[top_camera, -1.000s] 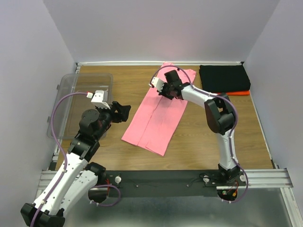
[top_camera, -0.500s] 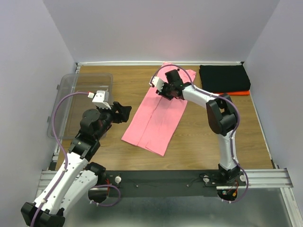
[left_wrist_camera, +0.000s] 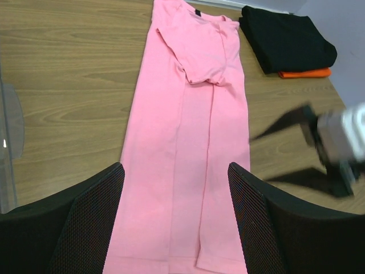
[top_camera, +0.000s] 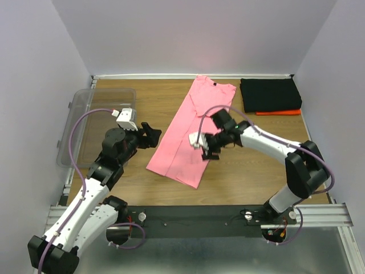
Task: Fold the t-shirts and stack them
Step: Fold the tshirt
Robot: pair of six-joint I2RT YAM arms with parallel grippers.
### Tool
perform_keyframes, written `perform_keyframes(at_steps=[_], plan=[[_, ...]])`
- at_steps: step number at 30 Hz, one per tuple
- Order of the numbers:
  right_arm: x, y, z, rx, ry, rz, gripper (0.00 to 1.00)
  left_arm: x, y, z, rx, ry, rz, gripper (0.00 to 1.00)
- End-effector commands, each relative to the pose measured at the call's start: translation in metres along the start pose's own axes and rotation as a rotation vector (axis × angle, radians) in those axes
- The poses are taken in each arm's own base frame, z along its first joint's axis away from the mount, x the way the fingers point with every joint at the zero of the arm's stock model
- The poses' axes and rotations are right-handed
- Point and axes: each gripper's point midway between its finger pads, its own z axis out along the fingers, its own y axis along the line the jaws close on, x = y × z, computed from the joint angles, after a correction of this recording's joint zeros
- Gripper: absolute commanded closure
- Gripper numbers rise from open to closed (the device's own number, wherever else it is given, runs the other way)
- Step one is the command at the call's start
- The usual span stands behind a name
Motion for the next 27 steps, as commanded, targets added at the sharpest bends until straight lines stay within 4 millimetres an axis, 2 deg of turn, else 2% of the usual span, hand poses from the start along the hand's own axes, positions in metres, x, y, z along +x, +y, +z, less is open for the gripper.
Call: perform_keyframes(at_steps=[1, 2, 4, 5, 8, 10, 18, 24, 26, 27], plan=[[0.020, 0.108, 0.026, -0.328, 0.003, -0.124, 0.27, -0.001, -0.005, -0.004, 0.033, -0.010, -0.013, 0.19], [0.009, 0.114, 0.027, -0.326, -0.011, -0.175, 0.27, -0.002, -0.006, -0.005, 0.036, -0.010, -0.016, 0.19], [0.007, 0.124, 0.029, -0.335, 0.001, -0.210, 0.27, -0.003, -0.008, -0.009, 0.045, -0.018, -0.026, 0.18], [0.003, 0.136, 0.032, -0.356, 0.001, -0.243, 0.28, -0.003, -0.008, -0.011, 0.045, -0.014, -0.031, 0.19], [0.004, 0.156, 0.041, -0.367, 0.026, -0.316, 0.28, -0.005, -0.010, -0.016, 0.052, -0.026, -0.044, 0.19], [0.007, 0.163, 0.047, -0.354, 0.060, -0.341, 0.30, -0.007, -0.011, -0.019, 0.055, -0.034, -0.054, 0.19], [0.015, 0.159, 0.069, -0.302, 0.121, -0.340, 0.45, -0.010, -0.015, -0.030, 0.067, -0.040, -0.076, 0.19], [0.007, 0.149, 0.067, -0.251, 0.122, -0.351, 0.48, -0.009, -0.019, -0.033, 0.086, -0.040, -0.089, 0.19], [0.010, 0.151, 0.069, -0.257, 0.137, -0.354, 0.51, -0.007, -0.020, -0.033, 0.092, -0.035, -0.093, 0.19], [0.011, 0.152, 0.070, -0.261, 0.142, -0.356, 0.56, -0.007, -0.020, -0.032, 0.095, -0.033, -0.094, 0.19]])
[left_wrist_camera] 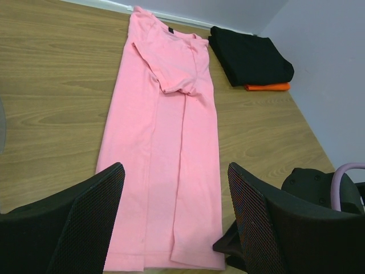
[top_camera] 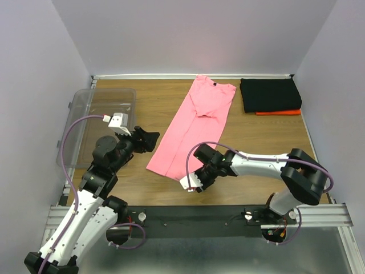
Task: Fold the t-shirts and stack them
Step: Fold the tshirt
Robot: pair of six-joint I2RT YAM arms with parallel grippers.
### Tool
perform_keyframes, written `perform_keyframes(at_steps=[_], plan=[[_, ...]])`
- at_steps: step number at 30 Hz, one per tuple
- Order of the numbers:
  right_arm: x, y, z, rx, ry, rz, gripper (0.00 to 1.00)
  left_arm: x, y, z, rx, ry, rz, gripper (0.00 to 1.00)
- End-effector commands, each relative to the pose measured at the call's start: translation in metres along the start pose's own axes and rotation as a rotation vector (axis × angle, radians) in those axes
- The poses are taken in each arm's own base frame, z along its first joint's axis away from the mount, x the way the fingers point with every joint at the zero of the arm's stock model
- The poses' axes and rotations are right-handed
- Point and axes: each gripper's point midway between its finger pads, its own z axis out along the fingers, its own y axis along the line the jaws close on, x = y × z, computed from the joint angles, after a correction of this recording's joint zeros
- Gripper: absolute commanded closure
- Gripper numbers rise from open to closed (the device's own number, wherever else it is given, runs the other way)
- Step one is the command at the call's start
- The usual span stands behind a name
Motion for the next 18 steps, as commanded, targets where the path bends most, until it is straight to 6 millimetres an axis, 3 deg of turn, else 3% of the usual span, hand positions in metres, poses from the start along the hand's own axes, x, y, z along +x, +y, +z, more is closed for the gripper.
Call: perform_keyframes(at_steps=[1, 5, 7, 8, 9, 15, 18], plan=[[0.010, 0.003, 0.008, 0.000, 0.063, -0.007, 0.59, 0.010, -0.002, -0.001, 0.023, 0.035, -0.019, 0.19], [0.011, 0.022, 0.016, -0.055, 0.067, -0.015, 0.72, 0.011, -0.003, -0.002, 0.029, 0.040, -0.023, 0.19], [0.009, 0.029, 0.017, -0.079, 0.059, -0.011, 0.82, 0.012, -0.003, -0.002, 0.031, 0.040, -0.026, 0.19], [0.006, 0.033, 0.018, -0.090, 0.053, -0.016, 0.93, 0.013, -0.004, -0.002, 0.034, 0.043, -0.030, 0.19], [0.004, 0.040, 0.015, -0.112, 0.046, -0.017, 0.95, 0.014, -0.004, -0.001, 0.035, 0.047, -0.032, 0.19], [-0.002, 0.079, -0.007, -0.189, 0.070, -0.064, 0.98, 0.029, -0.011, 0.010, 0.096, 0.104, -0.057, 0.19], [0.001, 0.094, -0.026, -0.196, 0.092, -0.056, 0.99, 0.041, -0.012, 0.028, 0.117, 0.159, -0.070, 0.19]])
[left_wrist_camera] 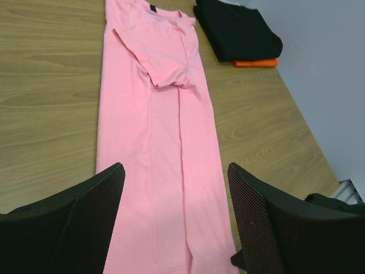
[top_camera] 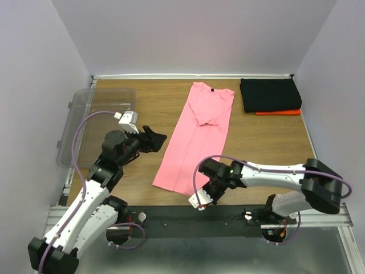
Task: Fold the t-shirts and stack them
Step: Fold the tshirt
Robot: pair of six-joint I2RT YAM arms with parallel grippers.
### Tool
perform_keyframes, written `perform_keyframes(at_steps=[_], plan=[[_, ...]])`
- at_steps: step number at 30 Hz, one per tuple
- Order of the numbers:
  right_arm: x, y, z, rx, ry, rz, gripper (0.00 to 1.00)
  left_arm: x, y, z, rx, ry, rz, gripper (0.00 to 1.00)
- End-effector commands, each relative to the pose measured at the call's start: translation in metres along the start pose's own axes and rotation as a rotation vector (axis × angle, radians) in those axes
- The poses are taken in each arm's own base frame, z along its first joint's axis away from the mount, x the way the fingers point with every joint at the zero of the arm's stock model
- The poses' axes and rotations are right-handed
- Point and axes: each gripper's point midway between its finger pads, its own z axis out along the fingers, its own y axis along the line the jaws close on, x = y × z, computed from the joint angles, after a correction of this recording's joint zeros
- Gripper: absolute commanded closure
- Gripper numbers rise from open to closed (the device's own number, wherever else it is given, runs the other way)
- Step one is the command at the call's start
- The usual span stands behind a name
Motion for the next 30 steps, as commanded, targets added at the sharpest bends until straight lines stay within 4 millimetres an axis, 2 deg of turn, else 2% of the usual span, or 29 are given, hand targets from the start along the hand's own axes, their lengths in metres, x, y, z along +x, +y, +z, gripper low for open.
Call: perform_keyframes(at_steps=[1, 2, 3, 4, 5, 6, 7, 8, 9, 10, 11, 12, 13, 14, 15, 16, 17, 18, 19, 20, 21, 22, 23, 24, 26, 27, 28, 30], plan=[[0.008, 0.043, -0.024, -0.065, 0.047, 0.016, 0.98, 0.011, -0.008, 0.023, 0.079, 0.058, -0.022, 0.20], [0.010, 0.046, -0.027, -0.053, 0.055, 0.029, 0.98, 0.014, -0.005, 0.034, 0.078, 0.081, -0.026, 0.20], [0.012, 0.047, -0.031, -0.037, 0.062, 0.036, 0.96, 0.006, -0.012, 0.035, 0.101, 0.057, -0.018, 0.20], [0.011, 0.047, -0.035, -0.012, 0.064, 0.044, 0.75, 0.015, -0.004, 0.049, 0.080, 0.099, -0.026, 0.20], [0.009, 0.042, -0.044, 0.043, 0.059, 0.044, 0.59, 0.011, -0.007, 0.058, 0.099, 0.093, -0.020, 0.20], [0.011, 0.036, -0.053, 0.105, 0.083, 0.078, 0.49, 0.003, -0.011, 0.068, 0.109, 0.089, -0.013, 0.20], [0.010, 0.028, -0.061, 0.166, 0.086, 0.099, 0.40, 0.016, 0.001, 0.087, 0.077, 0.143, -0.024, 0.20], [0.012, 0.013, -0.074, 0.256, 0.083, 0.138, 0.37, 0.015, 0.003, 0.099, 0.072, 0.147, -0.021, 0.20], [0.011, -0.002, -0.094, 0.366, 0.052, 0.194, 0.35, -0.001, -0.002, 0.114, 0.077, 0.129, -0.012, 0.21], [0.029, -0.030, -0.120, 0.527, 0.046, 0.297, 0.31, 0.017, 0.017, 0.137, 0.027, 0.189, -0.021, 0.21], [0.047, -0.040, -0.142, 0.684, 0.062, 0.424, 0.27, -0.001, 0.012, 0.155, 0.030, 0.164, -0.010, 0.22], [0.062, -0.057, -0.163, 0.823, 0.082, 0.508, 0.21, -0.001, 0.017, 0.169, 0.018, 0.173, -0.005, 0.23], [0.081, -0.061, -0.178, 0.965, 0.120, 0.589, 0.12, 0.020, 0.035, 0.192, -0.023, 0.232, -0.013, 0.23], [0.093, -0.076, -0.203, 1.118, 0.103, 0.644, 0.11, 0.023, 0.043, 0.205, -0.044, 0.249, -0.011, 0.23], [0.102, -0.077, -0.211, 1.173, 0.084, 0.730, 0.11, 0.002, 0.037, 0.225, -0.033, 0.217, 0.018, 0.24], [0.112, -0.081, -0.227, 1.226, 0.094, 0.788, 0.11, 0.033, 0.061, 0.242, -0.091, 0.301, 0.008, 0.24], [0.120, -0.083, -0.239, 1.273, 0.108, 0.842, 0.11, 0.030, 0.065, 0.257, -0.094, 0.294, 0.020, 0.24], [0.129, -0.084, -0.252, 1.317, 0.112, 0.896, 0.12, 0.039, 0.073, 0.265, -0.116, 0.334, 0.024, 0.24], [0.132, -0.088, -0.262, 1.355, 0.054, 0.981, 0.12, 0.040, 0.080, 0.289, -0.120, 0.342, 0.038, 0.24], [0.147, -0.089, -0.275, 1.383, 0.048, 1.060, 0.14, 0.047, 0.086, 0.296, -0.137, 0.373, 0.042, 0.24], [0.144, -0.095, -0.271, 1.344, -0.032, 1.108, 0.14, 0.027, 0.079, 0.312, -0.116, 0.341, 0.066, 0.24], [0.148, -0.096, -0.270, 1.325, -0.064, 1.145, 0.15, 0.046, 0.097, 0.324, -0.148, 0.381, 0.066, 0.24], [0.159, -0.093, -0.270, 1.312, -0.089, 1.205, 0.15, 0.054, 0.103, 0.328, -0.168, 0.413, 0.065, 0.24], [0.159, -0.100, -0.260, 1.248, -0.154, 1.250, 0.15, 0.053, 0.108, 0.343, -0.173, 0.410, 0.080, 0.24], [0.165, -0.100, -0.252, 1.196, -0.177, 1.303, 0.14, 0.059, 0.118, 0.351, -0.200, 0.434, 0.088, 0.24], [0.166, -0.103, -0.247, 1.163, -0.178, 1.308, 0.14, 0.046, 0.116, 0.360, -0.198, 0.408, 0.101, 0.24], [0.164, -0.103, -0.245, 1.146, -0.188, 1.311, 0.13, 0.057, 0.128, 0.365, -0.216, 0.429, 0.099, 0.24], [0.166, -0.100, -0.244, 1.147, -0.186, 1.319, 0.13, 0.057, 0.137, 0.369, -0.236, 0.434, 0.100, 0.26]])
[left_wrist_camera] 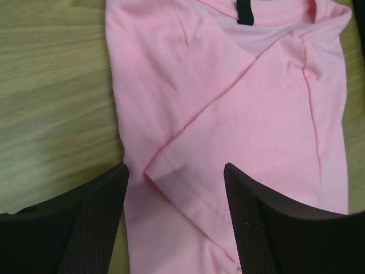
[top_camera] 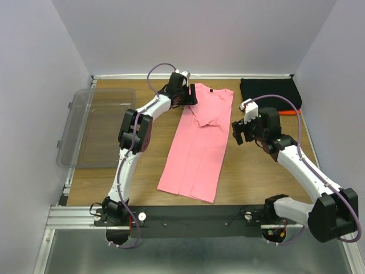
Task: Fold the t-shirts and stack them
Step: Fold the tshirt
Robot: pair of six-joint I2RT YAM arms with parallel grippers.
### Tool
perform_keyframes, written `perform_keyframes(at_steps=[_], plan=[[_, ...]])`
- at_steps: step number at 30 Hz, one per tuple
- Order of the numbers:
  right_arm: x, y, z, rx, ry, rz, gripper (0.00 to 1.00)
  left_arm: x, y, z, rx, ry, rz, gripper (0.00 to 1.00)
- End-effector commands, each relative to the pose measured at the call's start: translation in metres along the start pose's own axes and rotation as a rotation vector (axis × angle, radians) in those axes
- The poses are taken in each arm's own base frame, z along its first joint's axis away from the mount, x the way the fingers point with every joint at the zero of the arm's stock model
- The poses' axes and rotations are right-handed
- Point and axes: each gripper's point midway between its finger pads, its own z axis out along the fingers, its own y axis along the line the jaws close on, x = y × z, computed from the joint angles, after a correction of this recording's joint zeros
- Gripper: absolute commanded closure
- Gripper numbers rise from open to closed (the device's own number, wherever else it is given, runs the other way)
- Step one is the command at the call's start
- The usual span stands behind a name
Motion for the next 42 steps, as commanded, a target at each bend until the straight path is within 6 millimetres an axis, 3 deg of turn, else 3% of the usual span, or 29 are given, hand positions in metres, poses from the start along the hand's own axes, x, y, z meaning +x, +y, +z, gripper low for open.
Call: perform_keyframes(at_steps=[1, 6, 7, 13, 17, 23, 24, 26, 30, 33, 34, 35, 37, 42], plan=[[-0.005, 0.018, -0.001, -0.105, -0.014, 0.079, 0.13, -0.012, 0.024, 0.007, -0.079, 0.013, 0.026, 0.27], [-0.002, 0.015, -0.001, -0.105, -0.008, 0.095, 0.13, -0.021, 0.039, 0.014, -0.080, 0.011, 0.001, 0.34], [-0.003, 0.013, -0.001, -0.101, -0.009, 0.097, 0.13, -0.013, 0.042, 0.020, -0.076, 0.033, -0.006, 0.34], [-0.006, 0.005, -0.004, -0.076, -0.021, 0.102, 0.13, 0.017, 0.025, 0.032, 0.077, 0.148, -0.055, 0.41], [-0.006, 0.000, -0.007, -0.063, -0.029, 0.117, 0.13, 0.022, 0.018, 0.035, 0.130, 0.167, -0.076, 0.46], [-0.008, -0.006, -0.011, -0.052, -0.044, 0.127, 0.13, 0.025, 0.016, 0.037, 0.168, 0.178, -0.108, 0.72], [-0.007, -0.006, -0.012, -0.054, -0.047, 0.128, 0.13, 0.022, 0.017, 0.036, 0.163, 0.172, -0.120, 0.85], [-0.006, -0.006, -0.012, -0.055, -0.044, 0.130, 0.13, 0.018, 0.025, 0.035, 0.129, 0.155, -0.140, 1.00], [-0.005, -0.009, -0.013, -0.049, -0.046, 0.139, 0.13, 0.001, 0.050, 0.021, 0.063, 0.093, -0.188, 1.00], [-0.005, -0.009, -0.013, -0.049, -0.046, 0.141, 0.13, -0.004, 0.068, 0.005, 0.010, 0.068, -0.213, 1.00], [-0.006, -0.009, -0.013, -0.050, -0.046, 0.141, 0.13, 0.005, 0.083, 0.000, -0.020, 0.080, -0.235, 1.00], [-0.005, -0.009, -0.012, -0.050, -0.043, 0.144, 0.13, -0.005, 0.086, -0.009, -0.035, 0.054, -0.239, 1.00], [-0.005, -0.009, -0.012, -0.053, -0.043, 0.145, 0.13, -0.005, 0.104, -0.020, -0.070, 0.039, -0.265, 1.00], [-0.002, -0.007, -0.011, -0.063, -0.038, 0.142, 0.13, -0.006, 0.121, -0.033, -0.101, 0.012, -0.284, 0.98]])
